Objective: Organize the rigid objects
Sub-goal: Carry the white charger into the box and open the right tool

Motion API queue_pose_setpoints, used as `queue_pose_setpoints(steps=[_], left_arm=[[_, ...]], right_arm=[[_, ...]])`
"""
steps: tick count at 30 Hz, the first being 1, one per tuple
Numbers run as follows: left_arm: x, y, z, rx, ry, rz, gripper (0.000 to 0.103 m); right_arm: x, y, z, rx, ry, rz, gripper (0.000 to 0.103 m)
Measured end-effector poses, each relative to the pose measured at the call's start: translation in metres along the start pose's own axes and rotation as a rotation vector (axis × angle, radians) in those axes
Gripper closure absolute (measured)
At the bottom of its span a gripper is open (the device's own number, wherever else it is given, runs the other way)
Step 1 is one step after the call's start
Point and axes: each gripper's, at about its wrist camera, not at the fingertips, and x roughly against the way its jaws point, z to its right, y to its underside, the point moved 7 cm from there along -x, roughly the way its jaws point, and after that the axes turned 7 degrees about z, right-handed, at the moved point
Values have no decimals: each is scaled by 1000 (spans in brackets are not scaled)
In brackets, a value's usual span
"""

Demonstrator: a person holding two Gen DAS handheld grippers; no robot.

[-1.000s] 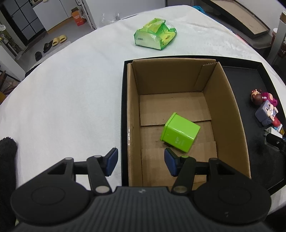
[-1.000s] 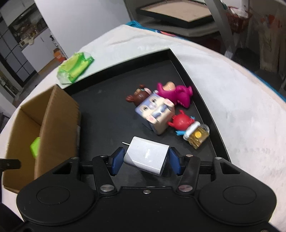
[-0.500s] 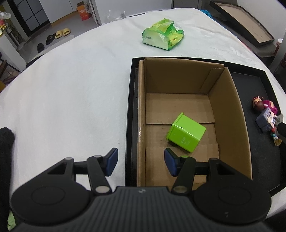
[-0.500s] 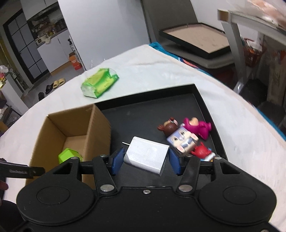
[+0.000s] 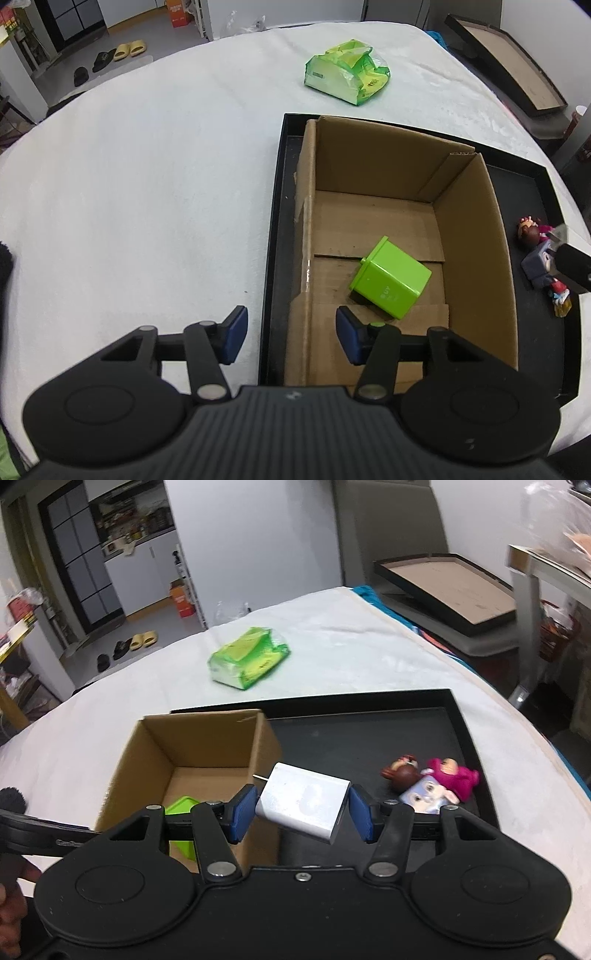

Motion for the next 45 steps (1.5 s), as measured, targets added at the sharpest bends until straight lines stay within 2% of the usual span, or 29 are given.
queue_pose_setpoints(steps=[3,7,11,21,25,27,34,45], left_arm=[[-3,-1,-3,25,22,-7,56],[-7,0,-8,60,61,-23,80],[-9,0,-9,76,88,-25,93],[-11,1,-14,92,129,-18,92],[-10,1,-16,99,146,-18,92],[-10,1,-16,102,149,-19,92],[-8,1,-18,109,146,-12,92],[1,1,-10,31,80,33,92]], right_arm=[[-3,-5,-13,19,-11,2,50],[-9,-10,-33,46,-35,0,50],[-16,-12,-56,84,-67,-14,50],[-36,-11,-95,95,-143,-66,49],[-41,-17,-112,84,-227,-77,50],[-40,-19,-114,92,-212,-68,42],[-32,-8,-99,68,-199,-92,42],[-13,4,-60,35,-136,-70,42]])
